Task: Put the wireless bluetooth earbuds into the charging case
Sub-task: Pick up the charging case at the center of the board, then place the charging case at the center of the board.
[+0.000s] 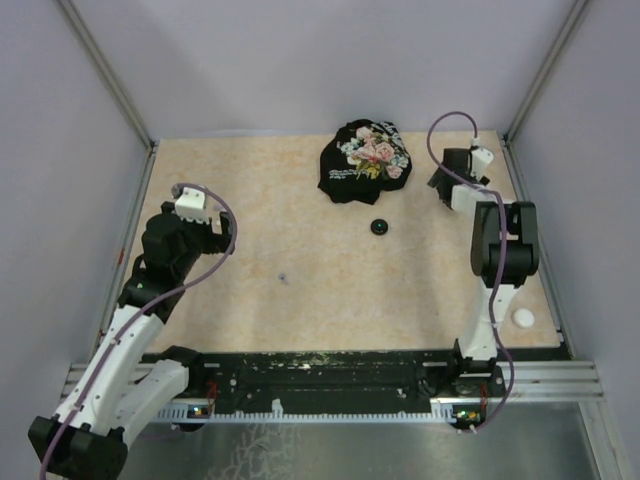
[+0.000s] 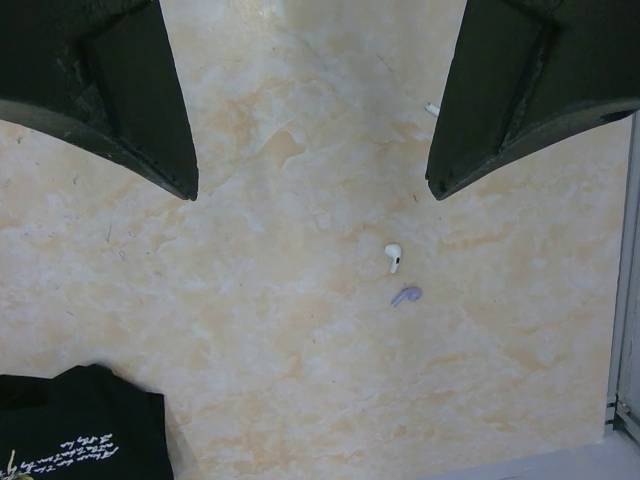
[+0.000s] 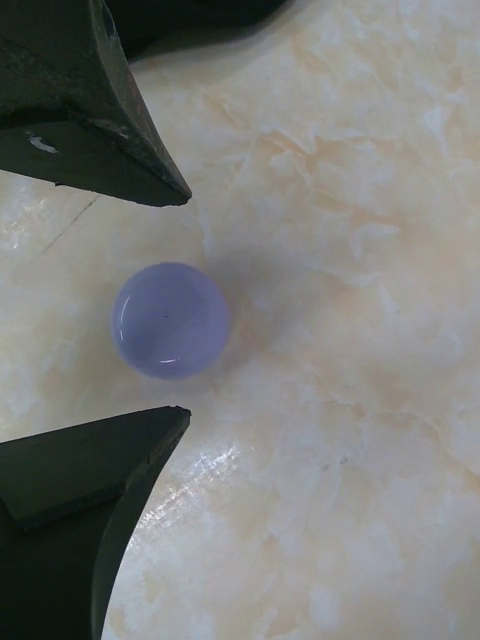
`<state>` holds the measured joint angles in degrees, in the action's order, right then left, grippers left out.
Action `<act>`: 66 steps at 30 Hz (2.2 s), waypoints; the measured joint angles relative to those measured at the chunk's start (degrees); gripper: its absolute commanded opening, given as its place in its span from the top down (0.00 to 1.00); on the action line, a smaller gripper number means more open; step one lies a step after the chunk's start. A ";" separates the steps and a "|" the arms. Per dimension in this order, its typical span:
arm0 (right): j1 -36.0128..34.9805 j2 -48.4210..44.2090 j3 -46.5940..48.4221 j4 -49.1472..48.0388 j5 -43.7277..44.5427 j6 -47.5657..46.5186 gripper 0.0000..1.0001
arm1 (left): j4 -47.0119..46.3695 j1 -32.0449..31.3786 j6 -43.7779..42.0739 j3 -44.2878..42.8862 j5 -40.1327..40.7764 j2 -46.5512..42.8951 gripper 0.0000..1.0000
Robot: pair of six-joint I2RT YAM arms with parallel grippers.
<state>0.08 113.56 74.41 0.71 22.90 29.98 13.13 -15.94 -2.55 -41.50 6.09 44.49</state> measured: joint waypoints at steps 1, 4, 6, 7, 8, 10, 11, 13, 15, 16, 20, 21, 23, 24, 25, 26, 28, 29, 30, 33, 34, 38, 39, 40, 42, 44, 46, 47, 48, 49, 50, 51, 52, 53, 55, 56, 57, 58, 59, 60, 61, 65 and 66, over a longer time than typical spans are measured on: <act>0.00 0.74 0.44 0.33 0.26 0.35 0.24 | 0.00 0.11 0.00 0.00 0.09 0.13 0.00; 0.00 2.58 1.70 1.81 0.92 1.22 0.29 | -0.02 0.35 0.00 0.00 0.17 0.42 0.00; 0.00 3.89 2.97 3.23 1.11 1.64 0.32 | -0.04 0.37 0.02 0.00 0.26 0.52 0.00; 0.00 4.33 3.48 4.07 1.11 1.73 0.33 | -0.04 0.37 0.02 0.00 0.28 0.57 0.00; 0.00 4.59 3.87 4.83 1.07 1.75 0.33 | -0.04 0.37 0.02 0.00 0.28 0.59 0.00; 0.00 5.09 5.25 6.84 1.05 1.75 0.35 | -0.04 0.52 0.02 0.00 0.28 0.61 0.00; 0.00 5.33 5.92 7.67 1.01 1.73 0.35 | -0.04 0.63 0.02 0.00 0.28 0.61 0.00; 0.00 6.03 7.61 9.16 1.03 1.60 0.39 | -0.04 0.72 0.04 0.00 0.31 0.61 0.00; 0.00 6.54 8.59 10.05 1.03 1.40 0.42 | -0.04 0.72 0.07 0.00 0.31 0.61 0.00; 0.00 6.78 8.98 10.45 1.01 1.16 0.43 | -0.04 0.74 0.07 0.00 0.33 0.61 0.00; 0.00 7.39 9.40 11.45 0.92 0.04 0.48 | -0.04 0.74 0.11 0.00 0.33 0.39 0.00; 0.00 7.37 9.40 11.54 0.90 -0.33 0.50 | -0.04 0.74 0.11 0.00 0.33 0.28 0.00; 0.00 7.37 9.35 11.52 0.85 -0.90 0.51 | -0.04 0.74 0.13 0.02 0.33 0.09 0.00; 0.00 7.30 9.22 11.37 0.83 -1.18 0.51 | -0.04 0.74 0.13 0.02 0.33 0.02 0.00; 0.00 7.13 8.85 11.06 0.76 -1.62 0.52 | -0.04 0.74 0.13 0.02 0.33 -0.04 0.00; 0.00 6.64 7.96 10.47 0.59 -2.08 0.53 | -0.04 0.74 0.13 0.02 0.33 -0.15 0.00; 0.00 4.98 5.60 9.99 0.09 -3.13 0.54 | -0.04 0.74 0.15 0.02 0.31 -0.28 0.00; -0.02 3.80 4.00 9.99 -0.17 -3.80 0.54 | -0.04 0.74 0.15 0.02 0.31 -0.33 0.00; -0.09 2.67 2.56 10.12 -0.35 -4.52 0.54 | -0.04 0.74 0.15 0.02 0.28 -0.37 0.00; -0.50 -0.76 -1.84 10.43 -1.14 -6.71 0.54 | -0.04 0.74 0.17 0.02 0.26 -0.46 0.00; -0.74 -1.97 -3.30 10.71 -1.51 -7.45 0.54 | -0.04 0.74 0.17 0.02 0.26 -0.50 0.00; -3.78 -7.91 -10.14 11.52 -3.63 -10.03 0.54 | -0.04 0.74 0.20 0.02 0.07 -0.74 0.00; -4.85 -9.31 -11.52 11.72 -4.20 -10.47 0.54 | -0.04 0.74 0.22 0.02 -0.04 -0.79 0.00; -6.25 -10.95 -13.14 11.91 -4.85 -10.97 0.54 | -0.04 0.74 0.24 0.02 -0.13 -0.81 0.00; -9.55 -14.27 -15.82 12.81 -6.29 -12.09 0.54 | -0.04 0.74 0.39 0.02 -0.20 -0.81 0.00; -12.70 -16.98 -17.81 13.11 -7.50 -13.44 0.54 | -0.04 0.74 0.55 0.02 -0.33 -0.87 0.00; -15.63 -19.82 -19.45 13.84 -8.44 -14.69 0.54 | -0.04 0.74 0.63 0.04 -0.46 -1.05 0.00; -17.03 -21.05 -20.17 13.90 -8.96 -15.32 0.54 | -0.04 0.74 0.68 0.04 -0.55 -1.14 0.00; -18.97 -22.51 -21.05 13.90 -9.68 -15.91 0.54 | -0.09 0.74 0.79 0.09 -0.61 -1.31 0.00; -20.37 -23.54 -21.70 13.94 -10.19 -16.31 0.53 | -0.09 0.74 0.81 0.15 -0.70 -1.46 0.00; -21.57 -24.28 -22.27 13.92 -10.56 -16.59 0.53 | -0.11 0.74 0.83 0.20 -0.74 -1.57 0.00; -23.23 -25.03 -22.71 13.97 -10.84 -16.98 0.53 | -0.11 0.74 0.87 0.22 -0.81 -1.66 0.00; -24.65 -25.35 -22.93 13.97 -11.13 -17.27 0.53 | -0.13 0.74 0.92 0.22 -0.85 -1.68 0.00; -26.38 -25.55 -23.04 13.97 -11.52 -17.62 0.53 | -0.13 0.74 1.01 0.22 -0.96 -1.70 0.00; -29.86 -25.59 -23.04 13.68 -12.55 -18.47 0.53 | -0.13 0.74 1.05 0.28 -1.09 -1.75 0.00; -31.71 -25.59 -23.04 13.57 -13.20 -19.02 0.53 | -0.13 0.74 1.05 0.31 -1.11 -1.81 0.00; -32.76 -25.59 -23.04 13.42 -13.68 -19.47 0.53 | -0.15 0.74 1.05 0.33 -1.14 -1.90 0.00; -34.16 -25.57 -23.06 13.20 -14.14 -20.02 0.53 | -0.17 0.74 1.05 0.35 -1.16 -2.03 0.00; -35.26 -25.59 -23.06 12.92 -14.51 -20.65 0.53 | -0.20 0.74 1.07 0.39 -1.18 -2.21 0.00; -36.41 -25.55 -23.06 12.41 -14.93 -21.38 0.52 | -0.22 0.74 1.07 0.48 -1.20 -2.43 0.00; -37.22 -25.51 -23.06 12.09 -15.19 -21.94 0.52 | -0.24 0.74 1.09 0.55 -1.22 -2.60 0.00; -40.81 -23.76 -23.06 10.93 -15.50 -24.70 0.51 | -0.24 0.74 1.16 0.66 -1.25 -2.82 0.00; -41.48 -23.02 -23.06 10.80 -15.78 -25.27 0.51 | -0.26 0.74 1.18 0.68 -1.25 -2.82 0.00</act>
<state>-41.41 90.54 51.35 11.51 7.11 4.71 12.86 -15.20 -1.37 -40.82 4.84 41.67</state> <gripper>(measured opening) 0.509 0.998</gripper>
